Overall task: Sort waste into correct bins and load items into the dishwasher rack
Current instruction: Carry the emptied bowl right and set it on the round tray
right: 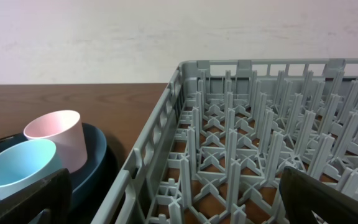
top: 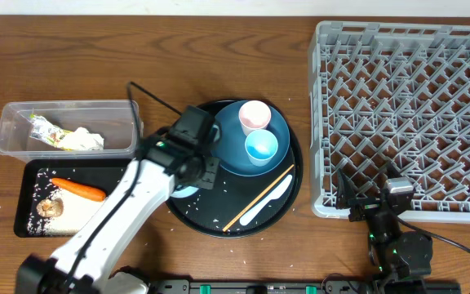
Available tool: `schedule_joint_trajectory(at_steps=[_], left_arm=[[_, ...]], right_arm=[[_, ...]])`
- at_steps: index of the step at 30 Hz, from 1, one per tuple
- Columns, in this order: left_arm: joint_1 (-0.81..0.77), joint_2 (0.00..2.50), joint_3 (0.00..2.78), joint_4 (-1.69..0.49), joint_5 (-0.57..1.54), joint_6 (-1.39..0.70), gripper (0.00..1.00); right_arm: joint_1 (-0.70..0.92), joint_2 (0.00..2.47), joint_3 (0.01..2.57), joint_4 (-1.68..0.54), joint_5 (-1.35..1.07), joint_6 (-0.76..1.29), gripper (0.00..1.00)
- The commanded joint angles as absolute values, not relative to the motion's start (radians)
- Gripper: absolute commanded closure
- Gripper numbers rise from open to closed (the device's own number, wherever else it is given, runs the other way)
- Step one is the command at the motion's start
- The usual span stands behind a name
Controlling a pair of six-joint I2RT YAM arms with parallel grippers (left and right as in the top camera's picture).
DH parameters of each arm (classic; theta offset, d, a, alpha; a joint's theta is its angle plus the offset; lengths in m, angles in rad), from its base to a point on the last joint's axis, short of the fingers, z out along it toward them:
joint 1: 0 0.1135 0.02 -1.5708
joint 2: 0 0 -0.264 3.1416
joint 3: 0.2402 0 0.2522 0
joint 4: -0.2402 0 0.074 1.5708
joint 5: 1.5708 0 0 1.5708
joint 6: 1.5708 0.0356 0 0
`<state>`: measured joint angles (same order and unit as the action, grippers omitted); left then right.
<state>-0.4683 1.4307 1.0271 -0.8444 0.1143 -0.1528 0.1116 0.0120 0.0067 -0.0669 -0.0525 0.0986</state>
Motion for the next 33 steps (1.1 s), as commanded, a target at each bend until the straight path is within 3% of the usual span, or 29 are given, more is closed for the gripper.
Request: schedule_joint_trajectory(at_steps=[1, 5, 8, 10, 11, 12, 14, 28, 33], left_arm=[[-0.49, 1.47, 1.035, -0.823, 0.086, -0.186, 0.94], [-0.491, 1.491, 1.035, -0.804, 0.133, -0.19, 0.93], [-0.491, 1.493, 1.035, -0.807, 0.135, -0.19, 0.84], [-0.491, 1.493, 1.035, -0.813, 0.136, -0.19, 0.61], [-0.491, 1.493, 1.035, -0.814, 0.147, -0.19, 0.37], [-0.491, 1.493, 1.035, -0.813, 0.158, -0.189, 0.25], [-0.49, 1.488, 1.038, -0.813, 0.176, -0.189, 0.13], [-0.491, 1.176, 1.148, -0.876, 0.176, -0.198, 0.0], [-0.49, 1.15, 1.147, -0.897, 0.175, -0.208, 0.02]], right_arm=[[0.101, 0.009, 0.006, -0.071, -0.053, 0.104, 0.01], [0.101, 0.009, 0.006, -0.071, -0.053, 0.104, 0.01], [0.101, 0.009, 0.006, -0.071, -0.053, 0.104, 0.01], [0.101, 0.009, 0.006, -0.071, -0.053, 0.104, 0.01], [0.101, 0.009, 0.006, -0.071, -0.053, 0.104, 0.01], [0.101, 0.009, 0.006, -0.071, -0.053, 0.104, 0.01], [0.101, 0.009, 0.006, -0.071, -0.053, 0.104, 0.01], [0.101, 0.009, 0.006, -0.071, -0.053, 0.104, 0.01], [0.101, 0.009, 0.006, -0.071, -0.053, 0.104, 0.01]])
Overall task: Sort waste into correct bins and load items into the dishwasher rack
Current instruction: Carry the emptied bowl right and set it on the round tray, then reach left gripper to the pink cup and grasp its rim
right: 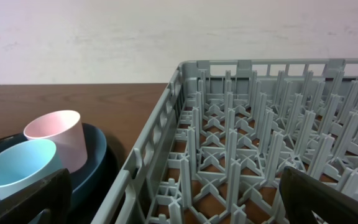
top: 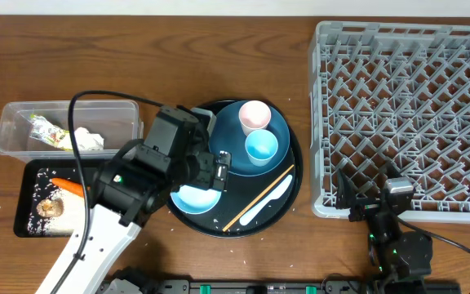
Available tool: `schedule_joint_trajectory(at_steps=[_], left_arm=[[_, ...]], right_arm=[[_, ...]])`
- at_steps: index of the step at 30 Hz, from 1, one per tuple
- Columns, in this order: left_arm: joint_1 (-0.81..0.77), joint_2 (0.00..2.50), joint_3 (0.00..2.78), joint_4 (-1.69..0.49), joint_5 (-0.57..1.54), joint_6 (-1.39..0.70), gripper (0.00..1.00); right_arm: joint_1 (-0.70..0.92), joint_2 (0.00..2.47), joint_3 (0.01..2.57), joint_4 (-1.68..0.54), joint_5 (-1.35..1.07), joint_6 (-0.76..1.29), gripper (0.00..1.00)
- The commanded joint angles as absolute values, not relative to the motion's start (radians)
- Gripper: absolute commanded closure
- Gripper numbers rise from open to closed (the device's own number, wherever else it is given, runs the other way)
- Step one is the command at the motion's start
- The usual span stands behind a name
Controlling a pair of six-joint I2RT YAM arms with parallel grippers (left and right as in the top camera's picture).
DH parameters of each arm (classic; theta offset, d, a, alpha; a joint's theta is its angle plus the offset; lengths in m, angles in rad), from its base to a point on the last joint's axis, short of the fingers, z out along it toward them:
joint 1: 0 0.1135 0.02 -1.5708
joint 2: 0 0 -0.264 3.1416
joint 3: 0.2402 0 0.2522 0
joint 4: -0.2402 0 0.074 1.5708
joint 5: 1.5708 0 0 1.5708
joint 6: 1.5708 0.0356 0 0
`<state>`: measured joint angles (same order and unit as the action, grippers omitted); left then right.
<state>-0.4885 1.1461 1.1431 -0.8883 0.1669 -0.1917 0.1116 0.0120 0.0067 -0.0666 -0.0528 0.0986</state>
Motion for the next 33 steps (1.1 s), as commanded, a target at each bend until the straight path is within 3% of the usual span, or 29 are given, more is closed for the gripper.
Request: schedule_joint_trajectory(at_steps=[1, 12, 14, 21, 25, 33], left_arm=[[-0.49, 1.15, 1.147, -0.907, 0.174, -0.208, 0.02], [-0.491, 1.174, 1.147, -0.728, 0.259, -0.216, 0.0], [-0.49, 1.202, 1.147, -0.653, 0.251, -0.275, 0.13], [-0.488, 1.406, 1.147, -0.393, 0.191, -0.492, 0.17], [-0.488, 1.542, 1.149, -0.268, 0.189, -0.496, 0.28], [-0.488, 1.732, 1.149, -0.193, 0.118, -0.549, 0.29]], right_arm=[[0.101, 0.009, 0.006, -0.071, -0.053, 0.104, 0.01], [0.101, 0.009, 0.006, -0.071, -0.053, 0.104, 0.01], [0.101, 0.009, 0.006, -0.071, -0.053, 0.104, 0.01], [0.101, 0.009, 0.006, -0.071, -0.053, 0.104, 0.01], [0.101, 0.009, 0.006, -0.071, -0.053, 0.104, 0.01], [0.101, 0.009, 0.006, -0.071, -0.053, 0.104, 0.01]])
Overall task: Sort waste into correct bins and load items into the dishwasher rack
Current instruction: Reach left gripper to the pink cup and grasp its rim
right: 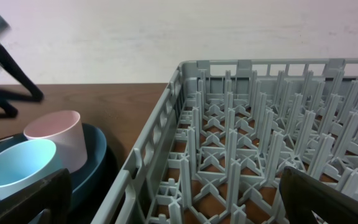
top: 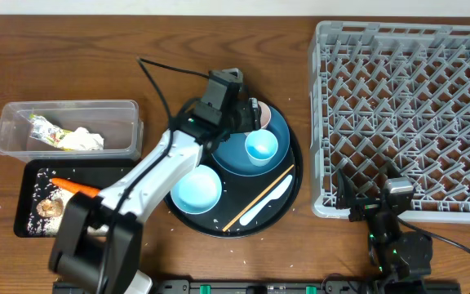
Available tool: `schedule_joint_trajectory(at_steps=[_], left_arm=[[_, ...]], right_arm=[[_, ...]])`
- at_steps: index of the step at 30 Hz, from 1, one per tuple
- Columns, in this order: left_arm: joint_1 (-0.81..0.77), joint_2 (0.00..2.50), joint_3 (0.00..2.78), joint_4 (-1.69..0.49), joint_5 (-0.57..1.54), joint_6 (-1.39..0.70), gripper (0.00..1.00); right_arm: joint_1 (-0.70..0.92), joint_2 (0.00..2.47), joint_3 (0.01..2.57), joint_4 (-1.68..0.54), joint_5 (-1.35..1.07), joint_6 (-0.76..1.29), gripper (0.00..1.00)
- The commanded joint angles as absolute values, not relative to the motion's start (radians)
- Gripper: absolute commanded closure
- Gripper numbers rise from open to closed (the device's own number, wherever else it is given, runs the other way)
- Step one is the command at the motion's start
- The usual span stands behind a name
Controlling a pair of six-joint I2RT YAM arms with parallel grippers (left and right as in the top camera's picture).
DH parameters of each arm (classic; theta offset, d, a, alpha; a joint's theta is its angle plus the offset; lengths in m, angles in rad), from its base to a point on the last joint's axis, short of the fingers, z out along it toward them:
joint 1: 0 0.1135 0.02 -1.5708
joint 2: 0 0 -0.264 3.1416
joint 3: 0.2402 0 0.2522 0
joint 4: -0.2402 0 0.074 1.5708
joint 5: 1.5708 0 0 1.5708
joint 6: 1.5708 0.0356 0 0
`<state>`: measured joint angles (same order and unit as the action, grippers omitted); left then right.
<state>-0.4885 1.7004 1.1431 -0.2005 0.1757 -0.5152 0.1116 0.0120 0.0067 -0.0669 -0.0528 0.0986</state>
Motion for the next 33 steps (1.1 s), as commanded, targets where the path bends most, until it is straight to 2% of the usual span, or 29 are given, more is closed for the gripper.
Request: schedule_joint_trajectory(at_steps=[1, 4, 7, 8, 12, 15, 33], left_arm=[[-0.489, 1.745, 1.149, -0.192, 0.114, -0.548, 0.3], [-0.489, 1.771, 1.149, -0.192, 0.114, -0.553, 0.41], [-0.489, 1.777, 1.149, -0.194, 0.115, -0.553, 0.68], [-0.489, 1.777, 1.149, -0.196, 0.114, -0.553, 0.74], [-0.49, 1.777, 1.149, -0.197, 0.114, -0.552, 0.75], [-0.49, 1.777, 1.149, -0.2, 0.114, -0.552, 0.85], [-0.49, 1.779, 1.145, -0.245, 0.11, -0.552, 0.86]], right_arm=[[0.101, 0.009, 0.006, -0.071, -0.053, 0.104, 0.01], [0.101, 0.009, 0.006, -0.071, -0.053, 0.104, 0.01], [0.101, 0.009, 0.006, -0.071, -0.053, 0.104, 0.01], [0.101, 0.009, 0.006, -0.071, -0.053, 0.104, 0.01], [0.101, 0.009, 0.006, -0.071, -0.053, 0.104, 0.01], [0.101, 0.009, 0.006, -0.071, -0.053, 0.104, 0.01], [0.101, 0.009, 0.006, -0.071, -0.053, 0.104, 0.01]])
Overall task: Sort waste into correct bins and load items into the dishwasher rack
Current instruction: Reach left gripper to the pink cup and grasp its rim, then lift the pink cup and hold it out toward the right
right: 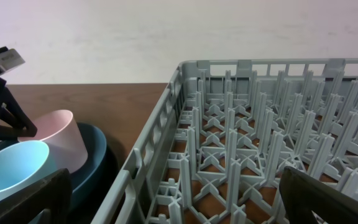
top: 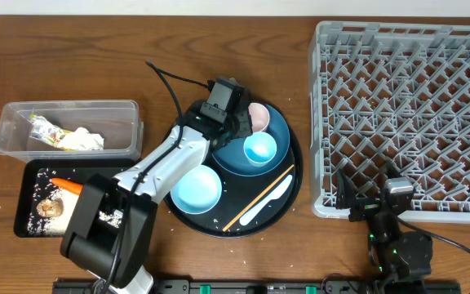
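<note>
A pink cup (top: 258, 117) stands tilted on the dark blue plate (top: 237, 155) in the round black tray (top: 294, 175). My left gripper (top: 241, 121) is shut on the cup's left rim; it also shows in the right wrist view, where the left gripper (right: 8, 109) touches the leaning pink cup (right: 58, 134). A light blue cup (top: 260, 149) stands upright beside it. A light blue bowl (top: 196, 188), a chopstick (top: 255, 200) and a white spoon (top: 269, 198) lie on the tray. My right gripper (top: 378, 211) rests open at the front edge of the grey rack (top: 406, 98).
A clear bin (top: 23, 139) at the left holds wrappers. In front of it a black tray (top: 35, 175) holds a carrot (top: 65, 185) and crumbs. The left arm's cable loops over the table behind the round tray.
My left gripper has settled onto the pink cup's rim, and the cup, upright before, now leans. The right arm has not moved.
My left gripper was low over the light blue bowl at the tray's left. Then the arm stood higher with the bowl lying uncovered below. Then the gripper was beside the upright pink cup, and now it grips that cup, tilted.
</note>
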Available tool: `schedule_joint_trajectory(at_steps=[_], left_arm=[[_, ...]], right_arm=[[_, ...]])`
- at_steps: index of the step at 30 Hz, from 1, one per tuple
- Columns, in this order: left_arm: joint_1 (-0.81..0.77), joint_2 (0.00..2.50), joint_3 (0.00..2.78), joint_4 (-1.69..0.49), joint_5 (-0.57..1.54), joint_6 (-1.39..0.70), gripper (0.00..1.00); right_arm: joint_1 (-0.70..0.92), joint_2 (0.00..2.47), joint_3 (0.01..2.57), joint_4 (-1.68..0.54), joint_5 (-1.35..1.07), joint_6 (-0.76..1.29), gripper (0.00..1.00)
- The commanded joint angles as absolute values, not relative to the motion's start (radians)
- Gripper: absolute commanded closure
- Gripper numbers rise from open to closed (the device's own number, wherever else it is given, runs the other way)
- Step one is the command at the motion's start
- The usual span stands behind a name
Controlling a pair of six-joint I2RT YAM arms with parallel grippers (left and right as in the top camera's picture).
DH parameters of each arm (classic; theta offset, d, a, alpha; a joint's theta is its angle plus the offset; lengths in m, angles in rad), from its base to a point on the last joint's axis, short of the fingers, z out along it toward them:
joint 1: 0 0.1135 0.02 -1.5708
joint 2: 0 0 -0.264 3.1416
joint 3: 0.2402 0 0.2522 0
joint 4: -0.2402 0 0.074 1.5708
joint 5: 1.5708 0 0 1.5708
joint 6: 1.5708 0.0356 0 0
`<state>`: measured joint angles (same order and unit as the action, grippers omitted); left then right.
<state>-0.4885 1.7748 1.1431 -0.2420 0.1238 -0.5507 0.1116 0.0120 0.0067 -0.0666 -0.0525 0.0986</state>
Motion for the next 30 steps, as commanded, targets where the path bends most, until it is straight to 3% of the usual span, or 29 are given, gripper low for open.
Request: schedule_joint_trajectory(at_steps=[1, 9, 17, 23, 30], left_arm=[[-0.49, 1.779, 1.145, -0.245, 0.11, -0.552, 0.91], [-0.454, 1.744, 1.16, -0.216, 0.086, -0.552, 0.94], [-0.364, 1.554, 1.18, -0.263, 0.178, -0.551, 0.94], [-0.268, 1.371, 1.18, -0.357, 0.476, -0.552, 0.94], [-0.097, 1.312, 1.18, -0.422, 1.085, -0.515, 0.94]], right_arm=[[0.101, 0.009, 0.006, -0.071, -0.053, 0.104, 0.01], [0.101, 0.009, 0.006, -0.071, -0.053, 0.104, 0.01], [0.101, 0.009, 0.006, -0.071, -0.053, 0.104, 0.01], [0.101, 0.009, 0.006, -0.071, -0.053, 0.104, 0.01], [0.101, 0.009, 0.006, -0.071, -0.053, 0.104, 0.01]])
